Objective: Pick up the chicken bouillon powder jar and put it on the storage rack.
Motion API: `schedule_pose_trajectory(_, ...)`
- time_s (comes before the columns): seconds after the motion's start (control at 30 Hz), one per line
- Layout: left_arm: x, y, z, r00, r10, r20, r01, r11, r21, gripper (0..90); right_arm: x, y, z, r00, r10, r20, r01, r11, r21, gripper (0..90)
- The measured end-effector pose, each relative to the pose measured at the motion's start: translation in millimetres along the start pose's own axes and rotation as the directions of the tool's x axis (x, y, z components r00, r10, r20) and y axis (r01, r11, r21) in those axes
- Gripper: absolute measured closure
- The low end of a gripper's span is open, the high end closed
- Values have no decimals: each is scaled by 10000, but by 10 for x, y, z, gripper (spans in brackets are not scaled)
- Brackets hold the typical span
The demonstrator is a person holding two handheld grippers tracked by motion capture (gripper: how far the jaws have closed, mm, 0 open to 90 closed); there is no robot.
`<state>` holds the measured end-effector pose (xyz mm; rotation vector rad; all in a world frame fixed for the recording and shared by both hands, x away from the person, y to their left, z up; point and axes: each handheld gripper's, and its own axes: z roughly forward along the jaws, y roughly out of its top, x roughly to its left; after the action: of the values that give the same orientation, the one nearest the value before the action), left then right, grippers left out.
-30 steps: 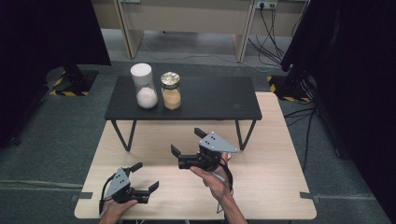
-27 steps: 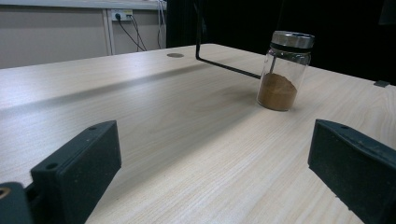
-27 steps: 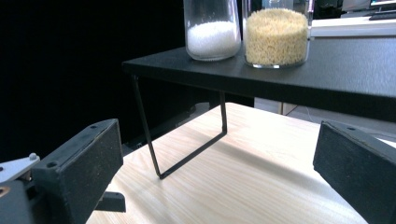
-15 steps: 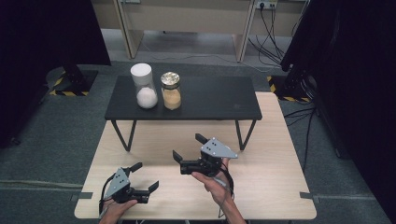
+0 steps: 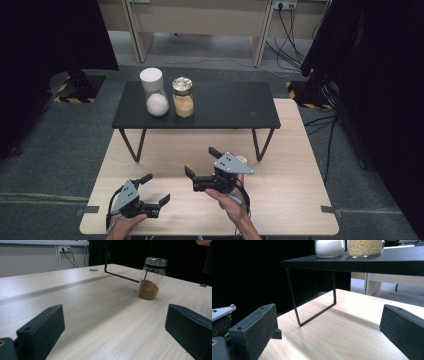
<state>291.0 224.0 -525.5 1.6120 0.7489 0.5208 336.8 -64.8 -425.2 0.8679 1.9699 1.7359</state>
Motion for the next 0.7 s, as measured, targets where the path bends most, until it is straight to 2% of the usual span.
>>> schedule_pose_trajectory(0.7,4,6,-4,10000,-27,13,27,10000,-40,20,26,-152,-92,10000,-81,-16,81,9999,103,18)
